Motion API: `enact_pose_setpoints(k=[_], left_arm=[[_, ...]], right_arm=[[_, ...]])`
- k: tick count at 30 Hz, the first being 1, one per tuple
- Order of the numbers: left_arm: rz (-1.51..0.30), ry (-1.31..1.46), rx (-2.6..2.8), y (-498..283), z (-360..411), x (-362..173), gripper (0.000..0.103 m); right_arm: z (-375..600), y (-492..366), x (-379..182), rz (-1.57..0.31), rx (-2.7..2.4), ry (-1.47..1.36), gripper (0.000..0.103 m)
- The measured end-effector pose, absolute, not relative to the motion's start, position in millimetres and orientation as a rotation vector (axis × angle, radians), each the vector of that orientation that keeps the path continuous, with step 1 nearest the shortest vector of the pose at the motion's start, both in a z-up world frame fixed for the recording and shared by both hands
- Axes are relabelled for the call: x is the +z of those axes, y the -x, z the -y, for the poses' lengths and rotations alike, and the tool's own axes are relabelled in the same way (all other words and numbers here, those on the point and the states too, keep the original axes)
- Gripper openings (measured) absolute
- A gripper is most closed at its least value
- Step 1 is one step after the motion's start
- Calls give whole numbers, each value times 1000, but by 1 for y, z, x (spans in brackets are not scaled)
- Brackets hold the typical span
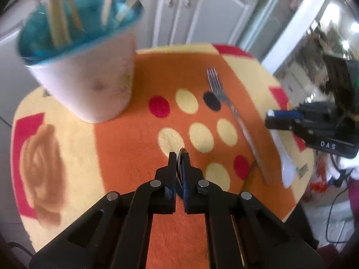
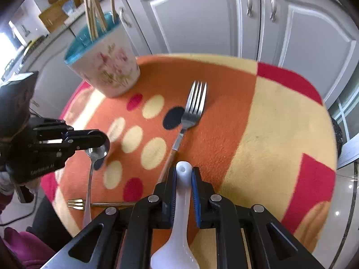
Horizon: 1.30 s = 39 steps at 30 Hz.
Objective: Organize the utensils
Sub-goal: 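Lift both held spoons upright and carry them above the cup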
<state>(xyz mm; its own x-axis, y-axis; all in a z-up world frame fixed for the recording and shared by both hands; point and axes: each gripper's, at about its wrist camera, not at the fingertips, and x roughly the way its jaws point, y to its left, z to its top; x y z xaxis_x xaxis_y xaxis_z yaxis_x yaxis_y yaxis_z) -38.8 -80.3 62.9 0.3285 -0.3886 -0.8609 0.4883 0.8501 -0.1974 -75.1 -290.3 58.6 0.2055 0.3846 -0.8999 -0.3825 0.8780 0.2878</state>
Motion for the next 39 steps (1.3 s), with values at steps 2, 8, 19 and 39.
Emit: enact_pose_setpoints(k=[2,8,19,39], left_arm=[[-1070,-86,-570,42,75,74,2],[-996,-42,-547,54,61,108,2],[-815,10,-470,59,17,192,2],[-503,-114,-134,-27,-17,262,2]], right_arm=[[297,80,73,-1222,532,-10,12],[303,93,109,-1140,530,-12,12],[282,102,163,-1018,592,14,12],[160,-1,270,-733,691,-3,12]])
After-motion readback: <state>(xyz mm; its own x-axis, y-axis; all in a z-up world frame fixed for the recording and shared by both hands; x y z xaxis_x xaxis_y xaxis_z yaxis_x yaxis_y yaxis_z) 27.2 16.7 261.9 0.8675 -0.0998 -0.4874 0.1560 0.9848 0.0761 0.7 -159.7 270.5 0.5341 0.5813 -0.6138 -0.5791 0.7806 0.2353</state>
